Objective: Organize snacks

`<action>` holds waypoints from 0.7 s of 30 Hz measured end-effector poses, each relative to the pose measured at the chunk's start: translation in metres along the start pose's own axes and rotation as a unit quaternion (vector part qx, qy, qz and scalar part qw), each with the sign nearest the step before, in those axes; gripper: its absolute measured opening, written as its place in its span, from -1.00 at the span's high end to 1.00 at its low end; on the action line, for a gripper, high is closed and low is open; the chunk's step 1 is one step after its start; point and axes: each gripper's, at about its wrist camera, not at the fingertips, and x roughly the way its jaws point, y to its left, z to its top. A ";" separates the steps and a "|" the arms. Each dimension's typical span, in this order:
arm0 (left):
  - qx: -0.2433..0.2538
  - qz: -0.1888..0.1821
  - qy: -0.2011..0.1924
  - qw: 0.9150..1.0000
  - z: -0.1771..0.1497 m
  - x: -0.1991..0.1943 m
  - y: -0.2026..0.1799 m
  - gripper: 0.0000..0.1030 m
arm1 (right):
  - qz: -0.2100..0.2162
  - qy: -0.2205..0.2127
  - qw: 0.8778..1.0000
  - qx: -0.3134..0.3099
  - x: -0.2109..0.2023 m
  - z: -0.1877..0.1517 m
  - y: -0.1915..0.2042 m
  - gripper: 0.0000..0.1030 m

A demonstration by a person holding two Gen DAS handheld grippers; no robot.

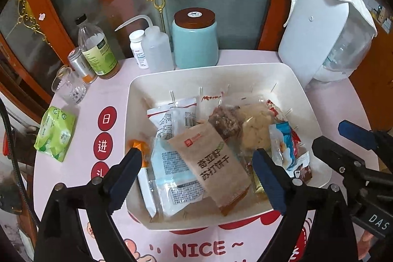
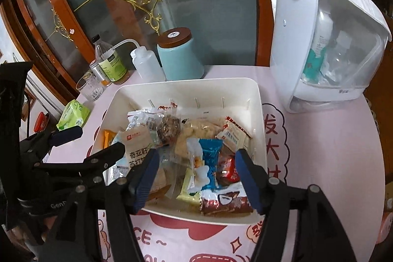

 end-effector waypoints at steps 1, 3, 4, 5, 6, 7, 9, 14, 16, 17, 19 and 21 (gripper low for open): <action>-0.001 -0.002 0.003 1.000 -0.002 -0.001 0.000 -0.76 | 0.000 0.001 1.000 0.000 -0.002 -0.002 0.000 -0.26; -0.008 -0.011 0.009 1.000 -0.006 -0.005 0.001 -0.76 | -0.002 0.003 1.000 0.001 -0.005 -0.006 0.002 -0.26; -0.011 -0.019 0.011 1.000 -0.010 -0.008 0.002 -0.76 | -0.002 0.005 1.000 0.002 -0.008 -0.010 0.002 -0.26; -0.012 -0.023 0.012 1.000 -0.013 -0.011 0.002 -0.76 | -0.004 0.008 1.000 0.003 -0.009 -0.012 0.003 -0.26; -0.010 -0.024 0.011 1.000 -0.016 -0.015 0.002 -0.76 | -0.005 0.011 1.000 0.003 -0.011 -0.015 0.004 -0.26; -0.008 -0.025 0.010 1.000 -0.018 -0.018 0.001 -0.76 | -0.006 0.013 1.000 0.004 -0.013 -0.019 0.004 -0.26; 0.001 -0.018 0.002 1.000 -0.024 -0.029 -0.001 -0.76 | -0.007 0.015 1.000 0.005 -0.019 -0.027 0.006 -0.26; 0.012 -0.031 -0.006 0.999 -0.040 -0.059 -0.003 -0.76 | -0.010 0.013 1.000 0.014 -0.043 -0.046 0.010 -0.26; 0.011 -0.037 -0.011 0.999 -0.048 -0.073 -0.003 -0.76 | -0.007 0.009 1.000 0.020 -0.056 -0.055 0.012 -0.26; 0.011 -0.040 -0.015 0.999 -0.052 -0.081 -0.002 -0.76 | -0.006 0.007 1.000 0.020 -0.064 -0.060 0.015 -0.26; 0.011 -0.048 -0.024 0.999 -0.062 -0.097 -0.003 -0.76 | -0.010 0.001 1.000 0.019 -0.080 -0.070 0.021 -0.26; 0.015 -0.051 -0.029 0.998 -0.072 -0.111 -0.004 -0.76 | -0.011 -0.007 1.000 0.021 -0.100 -0.084 0.027 -0.26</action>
